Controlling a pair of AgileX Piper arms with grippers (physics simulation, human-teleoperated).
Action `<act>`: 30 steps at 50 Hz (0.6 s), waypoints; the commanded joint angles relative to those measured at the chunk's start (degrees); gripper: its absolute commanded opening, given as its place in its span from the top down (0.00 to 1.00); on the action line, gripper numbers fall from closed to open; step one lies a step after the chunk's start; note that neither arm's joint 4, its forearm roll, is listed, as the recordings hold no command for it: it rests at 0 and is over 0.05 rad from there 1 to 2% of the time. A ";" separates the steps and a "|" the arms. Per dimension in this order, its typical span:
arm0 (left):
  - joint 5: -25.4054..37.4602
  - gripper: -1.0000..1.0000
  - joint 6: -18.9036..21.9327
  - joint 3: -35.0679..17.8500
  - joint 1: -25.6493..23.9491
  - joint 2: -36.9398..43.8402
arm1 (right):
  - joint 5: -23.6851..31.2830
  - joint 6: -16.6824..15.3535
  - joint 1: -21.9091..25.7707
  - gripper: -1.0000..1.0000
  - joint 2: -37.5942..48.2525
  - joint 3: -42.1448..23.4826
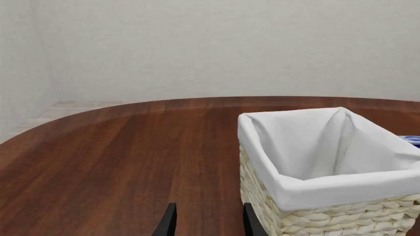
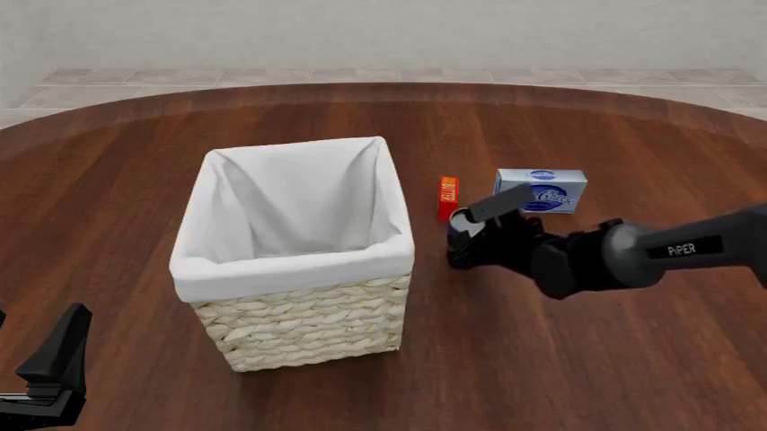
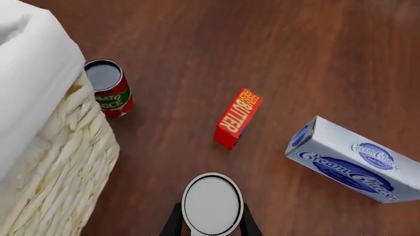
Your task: Pick up the alphabet soup and put it in the basket.
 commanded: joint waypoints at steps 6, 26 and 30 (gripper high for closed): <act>0.00 0.00 0.00 0.00 0.00 0.00 | 1.54 0.42 0.80 1.00 -8.16 2.04; 0.00 0.00 0.00 0.00 0.00 0.00 | 9.29 -2.31 3.29 1.00 -21.32 0.63; 0.00 0.00 0.00 0.00 0.00 0.00 | 10.65 -3.26 3.41 1.00 -22.78 0.03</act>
